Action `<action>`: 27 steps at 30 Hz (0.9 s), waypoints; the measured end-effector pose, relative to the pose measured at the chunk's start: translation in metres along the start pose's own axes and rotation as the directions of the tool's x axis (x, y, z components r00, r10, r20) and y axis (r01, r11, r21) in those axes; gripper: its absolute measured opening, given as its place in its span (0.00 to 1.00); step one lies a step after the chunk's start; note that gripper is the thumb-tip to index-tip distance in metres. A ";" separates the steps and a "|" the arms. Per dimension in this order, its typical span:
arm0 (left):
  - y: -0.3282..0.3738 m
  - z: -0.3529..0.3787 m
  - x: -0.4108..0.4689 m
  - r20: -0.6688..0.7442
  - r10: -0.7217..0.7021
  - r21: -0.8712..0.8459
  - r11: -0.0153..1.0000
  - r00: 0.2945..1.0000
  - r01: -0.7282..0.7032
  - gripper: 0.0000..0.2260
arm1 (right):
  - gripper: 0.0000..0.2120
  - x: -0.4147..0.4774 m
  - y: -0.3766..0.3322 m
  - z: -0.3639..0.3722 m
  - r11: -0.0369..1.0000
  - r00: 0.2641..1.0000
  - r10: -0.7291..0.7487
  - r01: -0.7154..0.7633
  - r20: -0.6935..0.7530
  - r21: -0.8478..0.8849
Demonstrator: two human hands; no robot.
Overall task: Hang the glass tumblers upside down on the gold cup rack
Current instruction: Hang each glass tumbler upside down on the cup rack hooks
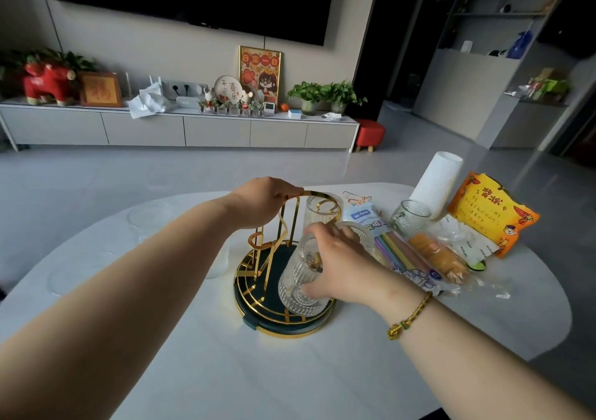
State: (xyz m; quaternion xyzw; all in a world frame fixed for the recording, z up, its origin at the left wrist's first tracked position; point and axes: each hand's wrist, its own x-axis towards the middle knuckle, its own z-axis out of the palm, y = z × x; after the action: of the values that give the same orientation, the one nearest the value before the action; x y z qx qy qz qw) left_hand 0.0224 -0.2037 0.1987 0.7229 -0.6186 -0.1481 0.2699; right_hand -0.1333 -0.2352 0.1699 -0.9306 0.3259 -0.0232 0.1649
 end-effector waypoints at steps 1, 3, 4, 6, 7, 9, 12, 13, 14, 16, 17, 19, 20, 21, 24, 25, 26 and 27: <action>-0.001 0.000 0.000 -0.002 0.005 -0.001 1.000 1.000 -0.005 0.17 | 0.38 0.002 0.000 0.003 1.000 1.000 -0.002 0.002 0.005 -0.009; -0.003 0.001 -0.001 -0.008 0.012 -0.001 1.000 1.000 -0.012 0.17 | 0.39 0.005 0.000 0.007 1.000 1.000 -0.004 0.004 0.006 -0.014; -0.003 0.002 -0.001 -0.012 0.014 -0.001 1.000 1.000 -0.014 0.18 | 0.39 0.006 0.000 0.009 1.000 1.000 -0.003 0.003 0.005 -0.010; -0.004 0.002 -0.001 -0.019 0.019 -0.004 1.000 1.000 -0.019 0.18 | 0.40 0.008 -0.001 0.011 1.000 1.000 0.001 -0.001 0.007 -0.010; -0.005 0.003 -0.001 -0.020 0.023 -0.005 1.000 1.000 -0.023 0.18 | 0.40 0.008 -0.001 0.012 1.000 1.000 0.002 -0.002 0.008 -0.013; -0.006 0.003 -0.001 -0.023 0.029 -0.005 1.000 0.999 -0.029 0.18 | 0.39 0.010 -0.003 0.013 1.000 1.000 0.006 -0.006 0.004 0.000; -0.006 0.004 -0.002 -0.025 0.036 -0.006 0.999 0.999 -0.036 0.18 | 0.38 0.010 -0.003 0.014 1.000 1.000 -0.002 0.002 -0.007 0.020; -0.006 0.004 -0.002 -0.026 0.038 -0.004 0.999 0.999 -0.038 0.18 | 0.38 0.009 -0.002 0.014 1.000 1.000 -0.005 0.005 -0.010 0.023; -0.006 0.004 -0.002 -0.028 0.040 -0.002 0.999 0.999 -0.040 0.19 | 0.38 0.008 -0.001 0.015 1.000 1.000 -0.006 0.007 -0.011 0.029; -0.006 0.004 -0.002 -0.033 0.045 -0.003 0.999 0.998 -0.045 0.19 | 0.38 0.005 0.001 0.016 0.999 1.000 -0.014 0.014 -0.011 0.036; -0.007 0.005 -0.003 -0.034 0.048 -0.004 0.999 0.998 -0.048 0.19 | 0.38 0.005 0.001 0.017 0.999 1.000 -0.020 0.021 -0.008 0.029; -0.007 0.005 -0.002 -0.034 0.053 -0.007 0.999 0.998 -0.054 0.19 | 0.39 0.004 0.002 0.017 0.999 0.999 -0.032 0.032 0.000 0.015; -0.007 0.005 -0.002 -0.034 0.055 -0.006 0.998 0.998 -0.055 0.19 | 0.39 0.004 0.002 0.017 0.999 0.999 -0.037 0.037 0.002 0.011; -0.007 0.005 -0.002 -0.034 0.055 -0.003 0.998 0.998 -0.055 0.19 | 0.39 0.004 0.003 0.017 0.999 0.999 -0.042 0.042 0.001 0.008; -0.007 0.005 -0.003 -0.027 0.045 0.007 0.999 0.999 -0.045 0.21 | 0.38 0.003 0.004 0.020 0.999 0.999 -0.047 0.047 -0.009 0.009; -0.007 0.004 -0.003 -0.024 0.034 0.008 0.999 0.999 -0.034 0.22 | 0.38 0.002 0.005 0.021 0.999 0.999 -0.044 0.044 -0.012 0.023; -0.007 0.003 -0.002 -0.022 0.022 0.010 1.000 1.000 -0.022 0.23 | 0.38 0.002 0.005 0.022 0.998 0.999 -0.042 0.042 -0.014 0.039; -0.006 0.002 -0.002 -0.019 0.010 0.013 1.000 1.000 -0.010 0.24 | 0.38 0.001 0.005 0.022 0.998 0.999 -0.044 0.045 -0.016 0.052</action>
State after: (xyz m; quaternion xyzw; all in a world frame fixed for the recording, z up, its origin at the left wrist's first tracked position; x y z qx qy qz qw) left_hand 0.0254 -0.2016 0.1937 0.7228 -0.6205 -0.1358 0.2721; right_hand -0.1323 -0.2336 0.1473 -0.9327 0.3057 -0.0423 0.1864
